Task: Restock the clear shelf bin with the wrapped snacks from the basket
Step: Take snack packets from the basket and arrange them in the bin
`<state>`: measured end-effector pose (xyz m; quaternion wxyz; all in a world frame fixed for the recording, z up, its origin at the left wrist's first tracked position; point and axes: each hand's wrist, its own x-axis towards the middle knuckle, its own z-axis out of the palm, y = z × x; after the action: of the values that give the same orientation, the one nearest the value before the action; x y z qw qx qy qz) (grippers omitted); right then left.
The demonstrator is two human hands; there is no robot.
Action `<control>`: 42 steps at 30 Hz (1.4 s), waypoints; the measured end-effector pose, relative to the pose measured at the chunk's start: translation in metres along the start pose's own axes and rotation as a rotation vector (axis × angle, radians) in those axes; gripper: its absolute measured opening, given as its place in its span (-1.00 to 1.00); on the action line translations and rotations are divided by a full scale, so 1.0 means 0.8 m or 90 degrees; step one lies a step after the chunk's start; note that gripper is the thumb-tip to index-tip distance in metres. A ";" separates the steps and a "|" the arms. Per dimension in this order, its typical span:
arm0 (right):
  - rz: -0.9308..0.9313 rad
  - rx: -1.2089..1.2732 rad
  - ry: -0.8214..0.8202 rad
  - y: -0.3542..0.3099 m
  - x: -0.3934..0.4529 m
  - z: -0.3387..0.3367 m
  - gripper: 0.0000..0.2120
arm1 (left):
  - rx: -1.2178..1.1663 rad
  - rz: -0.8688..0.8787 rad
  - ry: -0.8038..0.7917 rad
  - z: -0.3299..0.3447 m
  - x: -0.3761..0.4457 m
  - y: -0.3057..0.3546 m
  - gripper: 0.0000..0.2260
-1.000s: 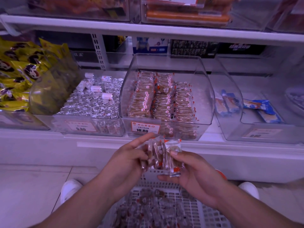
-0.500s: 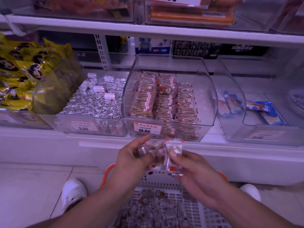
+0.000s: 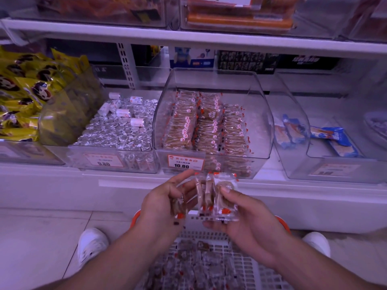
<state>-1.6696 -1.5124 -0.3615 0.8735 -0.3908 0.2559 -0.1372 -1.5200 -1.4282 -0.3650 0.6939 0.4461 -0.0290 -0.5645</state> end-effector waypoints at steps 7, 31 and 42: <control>0.038 0.070 -0.035 0.018 0.000 0.029 -0.58 | 0.295 0.170 0.126 0.023 -0.006 -0.023 -0.70; -0.157 -1.424 0.158 -0.153 0.237 -0.043 -0.15 | 0.763 0.570 0.194 -0.035 0.028 0.115 -0.63; -0.056 -1.229 0.182 -0.152 0.229 -0.042 -0.16 | 0.819 0.527 0.209 -0.027 0.024 0.111 -0.59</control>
<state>-1.5406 -1.6931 -0.3512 0.1327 -0.9270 0.3469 0.0524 -1.4340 -1.4343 -0.3296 0.4483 0.7912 -0.4118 -0.0587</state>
